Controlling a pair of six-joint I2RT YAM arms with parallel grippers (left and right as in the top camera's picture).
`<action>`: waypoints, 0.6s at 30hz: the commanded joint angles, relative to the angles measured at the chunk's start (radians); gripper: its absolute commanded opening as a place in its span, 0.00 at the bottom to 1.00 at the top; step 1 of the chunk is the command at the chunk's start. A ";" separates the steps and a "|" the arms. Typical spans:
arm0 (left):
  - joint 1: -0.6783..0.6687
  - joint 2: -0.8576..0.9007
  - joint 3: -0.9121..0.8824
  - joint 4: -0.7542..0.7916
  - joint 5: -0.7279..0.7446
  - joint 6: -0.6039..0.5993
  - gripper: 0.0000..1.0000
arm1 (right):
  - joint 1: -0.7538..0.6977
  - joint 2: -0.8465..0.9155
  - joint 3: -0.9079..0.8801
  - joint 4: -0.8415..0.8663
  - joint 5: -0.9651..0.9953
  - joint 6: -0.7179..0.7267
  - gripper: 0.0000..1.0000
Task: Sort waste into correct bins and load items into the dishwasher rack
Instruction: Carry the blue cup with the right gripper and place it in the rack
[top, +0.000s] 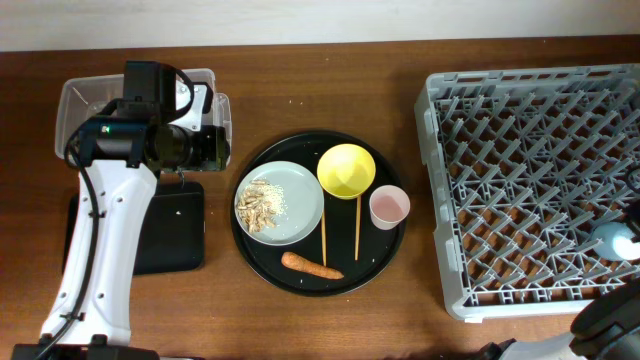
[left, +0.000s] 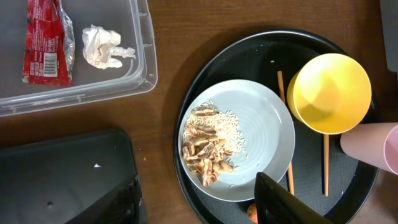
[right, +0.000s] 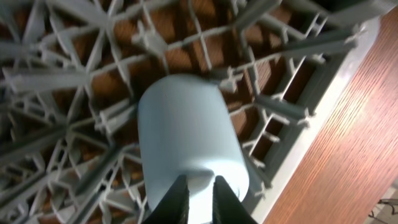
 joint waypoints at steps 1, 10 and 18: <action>0.005 -0.010 0.011 -0.008 -0.007 -0.003 0.58 | -0.005 0.012 0.028 0.026 0.042 0.028 0.20; 0.006 -0.010 0.011 -0.023 -0.007 -0.003 0.58 | -0.003 -0.007 0.219 -0.262 -0.059 0.015 0.21; 0.006 -0.010 0.011 -0.025 -0.007 -0.003 0.58 | -0.005 -0.006 0.017 -0.110 -0.017 0.020 0.16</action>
